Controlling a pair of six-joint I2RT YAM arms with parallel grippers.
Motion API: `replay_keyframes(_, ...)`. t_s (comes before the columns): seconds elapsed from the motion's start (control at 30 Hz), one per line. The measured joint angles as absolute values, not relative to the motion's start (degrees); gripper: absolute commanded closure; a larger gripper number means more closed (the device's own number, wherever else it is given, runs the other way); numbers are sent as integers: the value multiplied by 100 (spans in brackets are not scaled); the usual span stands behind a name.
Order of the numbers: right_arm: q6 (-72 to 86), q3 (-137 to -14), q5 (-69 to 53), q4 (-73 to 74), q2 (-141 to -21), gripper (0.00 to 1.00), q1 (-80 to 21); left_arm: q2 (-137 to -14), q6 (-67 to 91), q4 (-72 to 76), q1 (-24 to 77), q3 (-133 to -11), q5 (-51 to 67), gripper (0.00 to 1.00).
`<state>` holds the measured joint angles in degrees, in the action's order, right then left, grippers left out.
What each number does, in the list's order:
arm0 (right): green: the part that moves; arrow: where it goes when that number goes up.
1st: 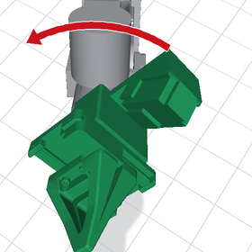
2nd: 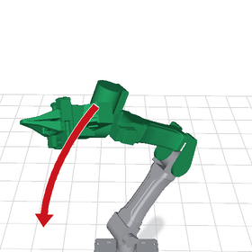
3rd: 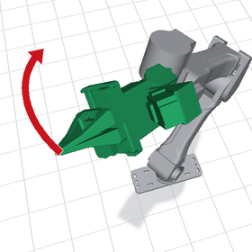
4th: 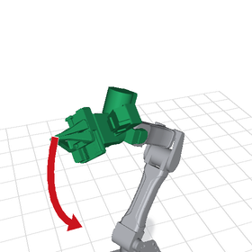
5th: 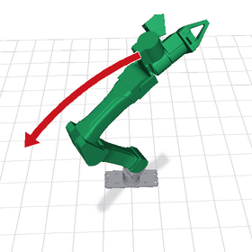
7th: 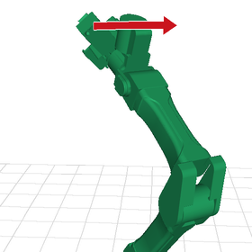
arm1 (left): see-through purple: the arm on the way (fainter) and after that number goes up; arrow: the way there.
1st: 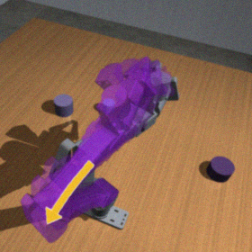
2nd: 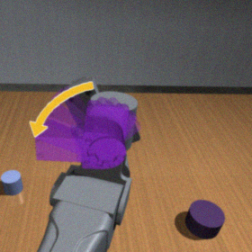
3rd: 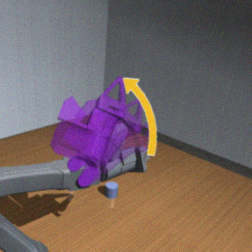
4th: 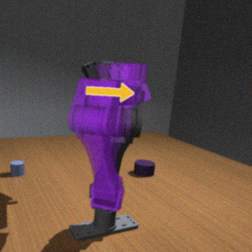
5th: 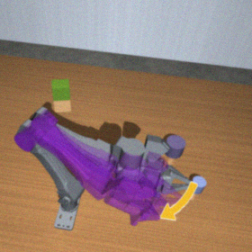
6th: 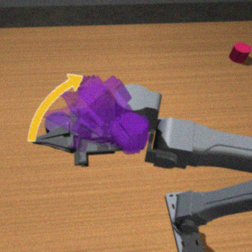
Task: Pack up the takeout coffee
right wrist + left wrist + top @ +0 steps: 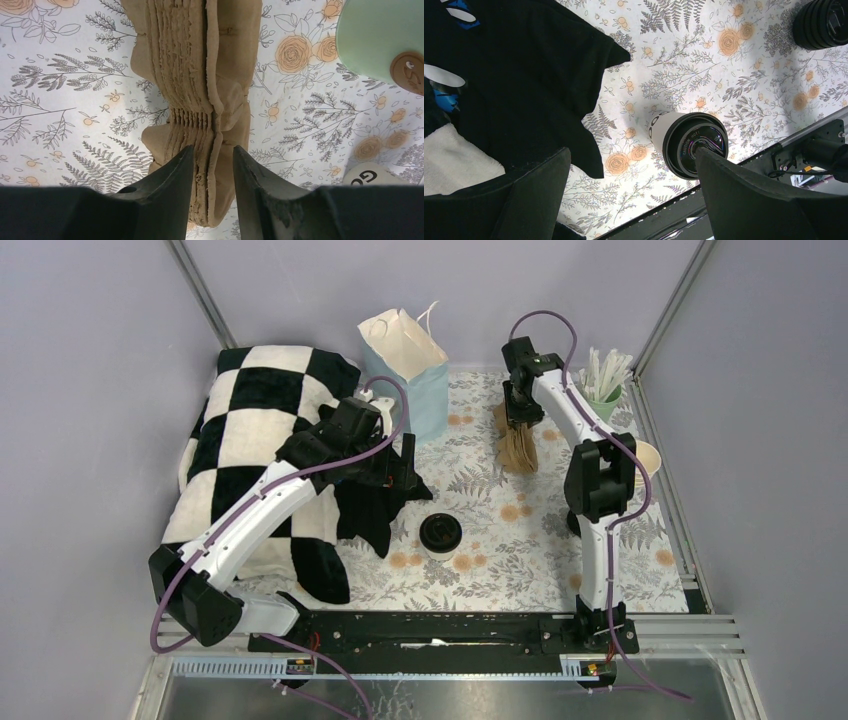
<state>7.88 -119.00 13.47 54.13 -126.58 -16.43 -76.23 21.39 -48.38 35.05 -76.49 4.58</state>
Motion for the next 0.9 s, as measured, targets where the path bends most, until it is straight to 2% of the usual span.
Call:
replay_keyframes(0.13, 873, -11878, 1212, 5393, -12643, 66, -1590, -7636, 2141, -4838, 3505, -7651, 478, 1)
replay_keyframes(0.27, 934, -11856, 1175, 5384, -12628, 59, -1586, -7638, 2139, -4838, 3505, -7651, 486, 1)
replay_keyframes(0.7, 974, -11841, 1273, 5496, -12490, 59, -1568, -7636, 2139, -4838, 3505, -7651, 523, 1)
replay_keyframes(0.9, 998, -11839, 1306, 5505, -12403, 68, -1566, -7636, 2139, -4838, 3505, -7651, 532, 1)
